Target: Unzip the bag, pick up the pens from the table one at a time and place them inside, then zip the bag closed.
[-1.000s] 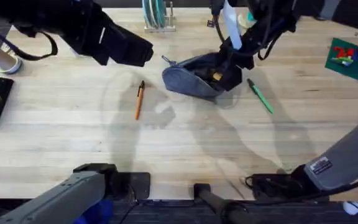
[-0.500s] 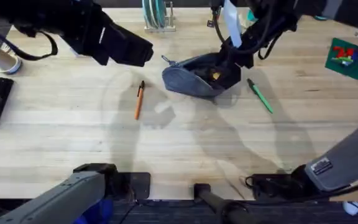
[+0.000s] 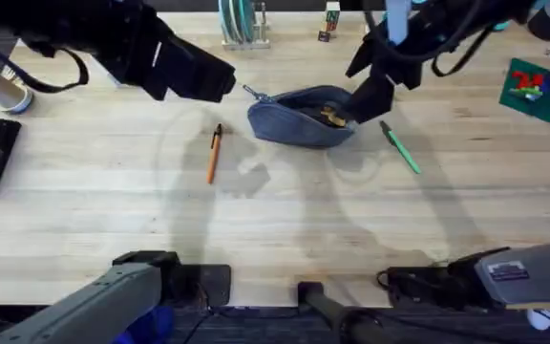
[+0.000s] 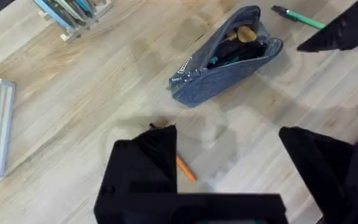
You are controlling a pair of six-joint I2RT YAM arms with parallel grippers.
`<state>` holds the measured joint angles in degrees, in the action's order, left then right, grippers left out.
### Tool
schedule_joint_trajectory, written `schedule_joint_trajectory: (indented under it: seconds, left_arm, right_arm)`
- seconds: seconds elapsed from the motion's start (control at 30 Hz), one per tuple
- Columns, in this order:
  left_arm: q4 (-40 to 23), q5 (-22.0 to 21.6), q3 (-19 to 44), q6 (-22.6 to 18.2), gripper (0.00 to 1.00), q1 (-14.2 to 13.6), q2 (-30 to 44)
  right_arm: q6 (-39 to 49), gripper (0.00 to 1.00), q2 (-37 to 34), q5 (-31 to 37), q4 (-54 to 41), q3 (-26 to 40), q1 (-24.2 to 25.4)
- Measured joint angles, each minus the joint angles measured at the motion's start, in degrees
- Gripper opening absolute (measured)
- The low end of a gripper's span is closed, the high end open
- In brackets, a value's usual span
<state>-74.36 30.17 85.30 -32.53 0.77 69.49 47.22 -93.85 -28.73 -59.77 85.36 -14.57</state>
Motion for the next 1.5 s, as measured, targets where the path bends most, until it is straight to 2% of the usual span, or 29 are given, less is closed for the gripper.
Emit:
schedule_joint_trajectory:
  seconds: [0.47,0.77,0.93,1.23,1.37,1.5]
  left_arm:
    - [-0.04,0.00,0.00,0.02,0.995,-0.02,-0.01]
    - [-0.25,0.00,0.00,0.02,0.994,-0.02,-0.01]
    - [-0.25,0.00,0.00,0.30,0.995,-0.02,0.00]
    - [-1.38,-0.48,0.00,7.88,0.995,-0.02,0.00]
    - [-3.33,-4.09,0.00,13.18,0.996,-0.01,0.00]
    - [-5.15,-7.62,0.00,16.31,0.996,0.00,0.00]
  right_arm:
    - [-4.74,0.997,9.68,0.08,-0.30,0.00,2.07]
    - [-14.10,0.997,15.02,6.60,-1.59,-0.14,2.16]
    - [-16.80,0.997,21.27,10.47,-1.01,-4.82,2.16]
    - [-20.58,0.997,39.37,18.05,2.32,-17.65,2.14]
    - [-25.06,0.996,46.41,24.19,0.67,-20.49,2.16]
    - [-28.67,0.996,49.43,26.76,-2.64,-20.92,2.16]
